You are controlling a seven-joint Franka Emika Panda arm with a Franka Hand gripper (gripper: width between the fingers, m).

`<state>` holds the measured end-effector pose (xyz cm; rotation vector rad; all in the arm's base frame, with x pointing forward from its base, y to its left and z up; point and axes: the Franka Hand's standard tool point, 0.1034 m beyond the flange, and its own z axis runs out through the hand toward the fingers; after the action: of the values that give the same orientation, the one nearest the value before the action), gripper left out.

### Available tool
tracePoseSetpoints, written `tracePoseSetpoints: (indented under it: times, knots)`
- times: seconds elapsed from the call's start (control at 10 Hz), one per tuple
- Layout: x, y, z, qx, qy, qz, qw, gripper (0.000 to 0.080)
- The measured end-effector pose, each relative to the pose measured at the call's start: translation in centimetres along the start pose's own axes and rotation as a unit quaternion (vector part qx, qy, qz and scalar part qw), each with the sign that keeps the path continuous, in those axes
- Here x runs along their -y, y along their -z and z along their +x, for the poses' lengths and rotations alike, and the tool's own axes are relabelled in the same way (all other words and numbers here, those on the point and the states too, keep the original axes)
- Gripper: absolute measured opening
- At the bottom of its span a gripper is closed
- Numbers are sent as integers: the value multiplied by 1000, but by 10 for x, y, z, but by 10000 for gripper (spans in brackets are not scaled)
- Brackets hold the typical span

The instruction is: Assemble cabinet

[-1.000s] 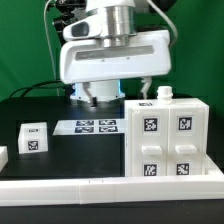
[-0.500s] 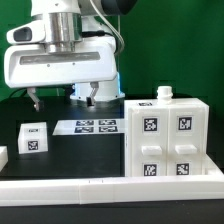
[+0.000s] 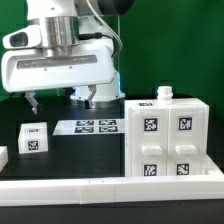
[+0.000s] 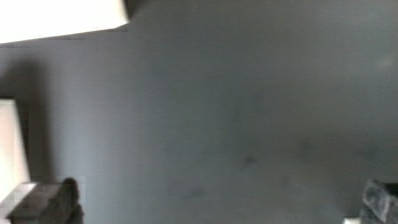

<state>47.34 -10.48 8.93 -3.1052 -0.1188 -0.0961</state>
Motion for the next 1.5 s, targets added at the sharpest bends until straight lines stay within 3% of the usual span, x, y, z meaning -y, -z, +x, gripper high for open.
tracePoseSetpoints:
  times: [0.3, 0.5, 0.6, 1.5]
  knots:
    - [-39, -15, -60, 11, 41, -10, 999, 797]
    - [-67, -25, -86, 19, 49, -18, 998, 797]
    - [-73, -29, -94, 26, 42, -17, 999, 797]
    - [-51, -65, -105, 51, 54, -16, 997, 797]
